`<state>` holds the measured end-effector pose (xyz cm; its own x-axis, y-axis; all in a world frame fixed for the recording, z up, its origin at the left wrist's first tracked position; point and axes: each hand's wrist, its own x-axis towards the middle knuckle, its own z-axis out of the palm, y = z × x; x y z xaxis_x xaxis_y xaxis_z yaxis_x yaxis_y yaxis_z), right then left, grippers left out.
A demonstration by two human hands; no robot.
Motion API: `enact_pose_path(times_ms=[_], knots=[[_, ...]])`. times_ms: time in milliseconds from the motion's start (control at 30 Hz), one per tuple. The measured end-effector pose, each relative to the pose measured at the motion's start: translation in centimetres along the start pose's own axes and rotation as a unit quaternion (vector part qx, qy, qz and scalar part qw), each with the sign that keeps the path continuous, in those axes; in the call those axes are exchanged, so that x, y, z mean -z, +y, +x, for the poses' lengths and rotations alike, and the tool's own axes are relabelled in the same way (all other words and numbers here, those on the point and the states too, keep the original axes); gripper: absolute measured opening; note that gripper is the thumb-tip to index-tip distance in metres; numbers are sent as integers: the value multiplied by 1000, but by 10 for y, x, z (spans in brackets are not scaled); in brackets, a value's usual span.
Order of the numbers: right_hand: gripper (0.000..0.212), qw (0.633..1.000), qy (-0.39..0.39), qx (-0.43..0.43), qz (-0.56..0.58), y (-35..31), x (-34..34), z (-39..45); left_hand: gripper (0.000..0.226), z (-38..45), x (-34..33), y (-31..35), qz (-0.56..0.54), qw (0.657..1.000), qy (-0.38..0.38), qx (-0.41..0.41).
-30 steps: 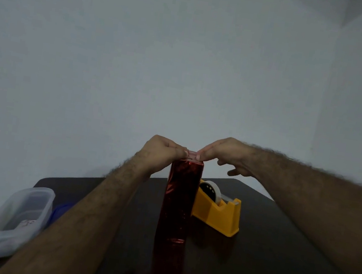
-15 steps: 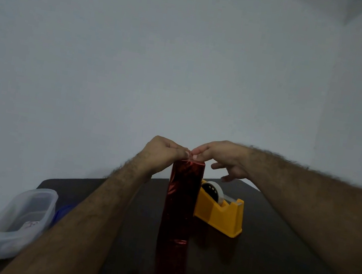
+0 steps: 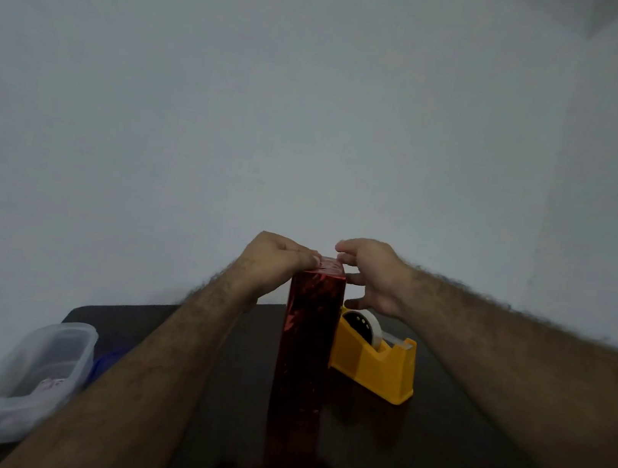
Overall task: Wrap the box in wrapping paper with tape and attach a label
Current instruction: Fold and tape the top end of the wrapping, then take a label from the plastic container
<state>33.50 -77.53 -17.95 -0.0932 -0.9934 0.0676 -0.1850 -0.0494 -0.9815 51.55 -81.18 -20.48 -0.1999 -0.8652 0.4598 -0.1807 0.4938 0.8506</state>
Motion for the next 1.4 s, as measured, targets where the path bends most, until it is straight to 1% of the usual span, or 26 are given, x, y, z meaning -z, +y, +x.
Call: enact_pose_path(times_ms=[67, 133, 167, 200, 267, 300, 333, 367, 467, 533, 633, 700, 733, 767, 867, 933, 967, 1033, 1067, 1167, 1233, 1267, 1333, 1367, 1400], knots=[[42, 998, 2, 48, -33, 9, -6, -2, 13, -2, -1, 0, -9, 1000, 10, -3], [53, 995, 14, 94, -42, 23, -11, -6, 12, -2, -3, -1, -19, 1000, 19, -1], [60, 990, 30, 131, -46, 30, -13, -10, 13, -2, -3, -1, -16, 1000, 19, -1], [64, 980, 52, 180, -66, 39, -16, -16, 17, -4, -4, -1, -4, 1000, 20, -1], [65, 943, 97, 286, -142, 57, -23, -28, 24, -6, -7, 0, 33, 999, 37, -7], [64, 923, 120, 323, -170, 65, -28, -34, 26, -7, -9, -1, 46, 998, 46, -13], [65, 908, 145, 345, -187, 72, -33, -36, 28, -8, -11, 0, 51, 997, 50, -21], [70, 901, 167, 351, -192, 77, -37, -37, 28, -8, -13, 0, 49, 997, 50, -29], [82, 904, 206, 332, -172, 78, -42, -36, 25, -12, -19, 2, -2, 998, 49, -51], [80, 908, 218, 326, -147, 79, -40, -33, 29, -14, -19, 3, -40, 995, 67, -60], [77, 916, 206, 325, -118, 82, -37, -32, 36, -14, -16, -2, -70, 993, 85, -39], [73, 921, 186, 328, -95, 86, -33, -31, 46, -14, -13, -8, -74, 996, 57, -14], [70, 924, 179, 327, -81, 87, -30, -31, 51, -14, -12, -11, -70, 997, 33, -2], [67, 929, 174, 321, -67, 89, -28, -30, 51, -16, -12, -15, -66, 998, 5, 6], [63, 942, 158, 295, -23, 92, -22, -20, 29, -23, -12, -23, -45, 997, -57, 9], [61, 951, 149, 271, -10, 91, -19, -13, 29, -21, -13, -32, -32, 997, -71, 8], [60, 954, 151, 258, -14, 91, -17, -11, 35, -22, -13, -33, -20, 998, -64, 8], [61, 957, 169, 234, -26, 93, -16, -6, 51, -22, -13, -37, 18, 999, -28, 15], [63, 957, 178, 226, -33, 96, -17, -1, 55, -23, -15, -39, 38, 999, -8, 17], [79, 968, 158, 190, -31, 107, -25, 4, 54, -31, -21, -43, 72, 996, 51, 23], [84, 982, 116, 150, 5, 113, -29, 4, 47, -35, -25, -42, 101, 990, 94, 37], [84, 987, 84, 129, 41, 117, -33, 3, 40, -41, -25, -44, 116, 986, 113, 50], [77, 990, 25, 98, 95, 122, -34, 0, 34, -48, -27, -46, 151, 975, 135, 87], [66, 991, 10, 89, 100, 123, -34, 0, 35, -50, -27, -47, 166, 970, 137, 109], [51, 992, 0, 81, 99, 127, -35, 1, 38, -55, -27, -49, 177, 965, 139, 132]])
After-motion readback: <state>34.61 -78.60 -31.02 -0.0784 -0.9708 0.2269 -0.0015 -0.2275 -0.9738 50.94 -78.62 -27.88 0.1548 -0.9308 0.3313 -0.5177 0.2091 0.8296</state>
